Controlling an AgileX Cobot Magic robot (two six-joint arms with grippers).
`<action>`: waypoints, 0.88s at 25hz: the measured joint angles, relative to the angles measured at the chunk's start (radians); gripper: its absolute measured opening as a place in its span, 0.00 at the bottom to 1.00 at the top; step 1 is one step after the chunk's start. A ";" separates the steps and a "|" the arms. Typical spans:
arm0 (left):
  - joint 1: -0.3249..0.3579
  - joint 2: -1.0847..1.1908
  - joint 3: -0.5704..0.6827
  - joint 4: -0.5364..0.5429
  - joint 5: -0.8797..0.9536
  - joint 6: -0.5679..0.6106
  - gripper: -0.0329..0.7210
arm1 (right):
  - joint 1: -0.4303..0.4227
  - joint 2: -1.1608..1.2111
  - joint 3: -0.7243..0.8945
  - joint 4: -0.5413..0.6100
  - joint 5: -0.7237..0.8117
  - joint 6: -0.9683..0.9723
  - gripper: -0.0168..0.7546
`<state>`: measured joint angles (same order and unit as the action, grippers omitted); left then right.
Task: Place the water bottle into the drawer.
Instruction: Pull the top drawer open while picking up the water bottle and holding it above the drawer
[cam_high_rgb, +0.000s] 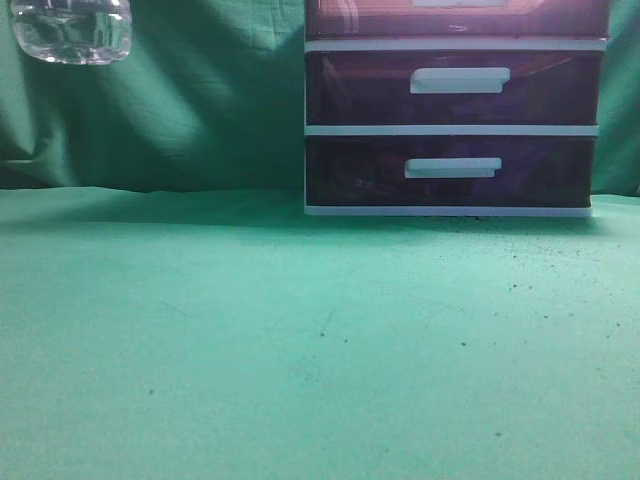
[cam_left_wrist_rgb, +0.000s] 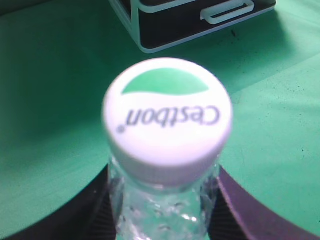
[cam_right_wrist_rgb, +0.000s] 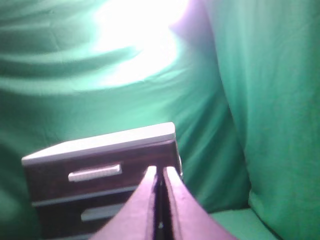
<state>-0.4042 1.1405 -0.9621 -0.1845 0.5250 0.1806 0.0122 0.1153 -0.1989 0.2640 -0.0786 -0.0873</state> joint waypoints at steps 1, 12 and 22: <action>0.000 0.000 0.000 0.000 0.000 0.000 0.43 | -0.001 0.057 -0.071 -0.006 0.072 -0.025 0.02; 0.000 0.000 0.000 0.000 0.000 0.000 0.43 | 0.031 0.783 -0.562 -0.023 0.274 -0.649 0.02; 0.000 0.000 0.000 0.000 0.000 0.000 0.43 | 0.258 1.335 -0.785 -0.029 -0.225 -1.411 0.35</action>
<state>-0.4042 1.1405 -0.9621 -0.1845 0.5250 0.1806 0.2705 1.4504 -0.9839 0.2347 -0.3039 -1.4981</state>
